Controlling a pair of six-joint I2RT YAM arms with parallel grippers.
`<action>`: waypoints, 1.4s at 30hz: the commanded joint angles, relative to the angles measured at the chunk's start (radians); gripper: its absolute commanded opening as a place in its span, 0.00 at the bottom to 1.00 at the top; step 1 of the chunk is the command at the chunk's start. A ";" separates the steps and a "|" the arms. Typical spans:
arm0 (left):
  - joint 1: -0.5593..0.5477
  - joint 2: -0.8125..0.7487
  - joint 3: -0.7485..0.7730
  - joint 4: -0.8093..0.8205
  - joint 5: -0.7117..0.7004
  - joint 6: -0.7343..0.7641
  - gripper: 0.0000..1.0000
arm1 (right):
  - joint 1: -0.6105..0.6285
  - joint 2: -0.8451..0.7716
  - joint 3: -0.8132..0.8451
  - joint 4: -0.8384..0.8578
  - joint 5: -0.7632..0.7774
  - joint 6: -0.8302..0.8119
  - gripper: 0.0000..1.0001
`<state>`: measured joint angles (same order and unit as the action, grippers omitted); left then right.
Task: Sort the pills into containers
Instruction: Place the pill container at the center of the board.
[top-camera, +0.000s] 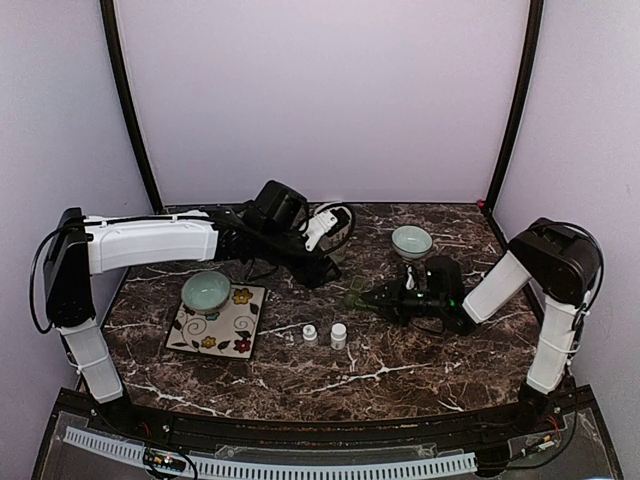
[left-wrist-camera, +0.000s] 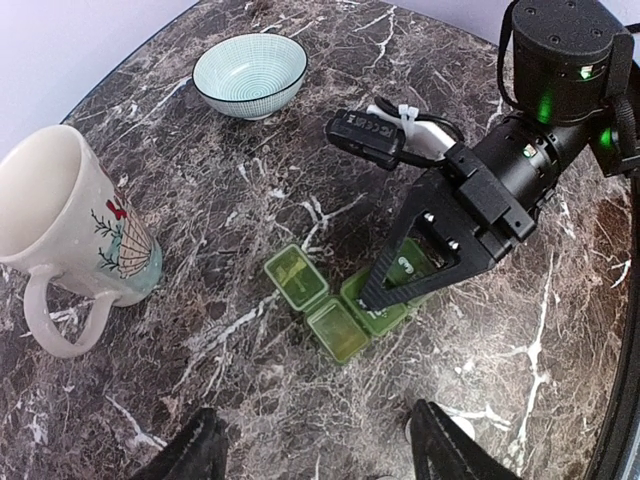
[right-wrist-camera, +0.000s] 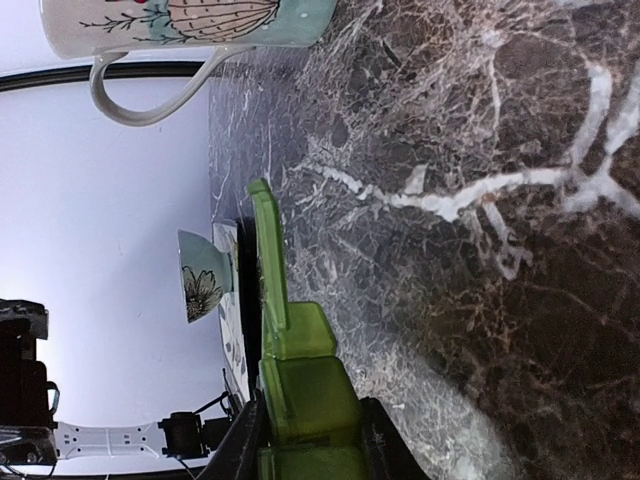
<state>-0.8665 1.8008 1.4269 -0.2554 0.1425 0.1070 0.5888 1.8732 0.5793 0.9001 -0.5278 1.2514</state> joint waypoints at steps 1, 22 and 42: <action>0.004 -0.066 -0.031 0.036 0.011 -0.006 0.65 | 0.036 0.049 0.039 0.114 0.094 0.015 0.00; 0.004 -0.049 -0.015 0.028 0.021 0.002 0.65 | 0.067 0.072 0.047 -0.068 0.196 0.012 0.35; 0.004 -0.019 0.006 0.038 0.043 0.026 0.65 | 0.065 -0.085 0.037 -0.399 0.271 -0.087 0.53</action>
<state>-0.8665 1.7840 1.4059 -0.2329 0.1719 0.1200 0.6479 1.8114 0.6212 0.6518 -0.2966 1.2083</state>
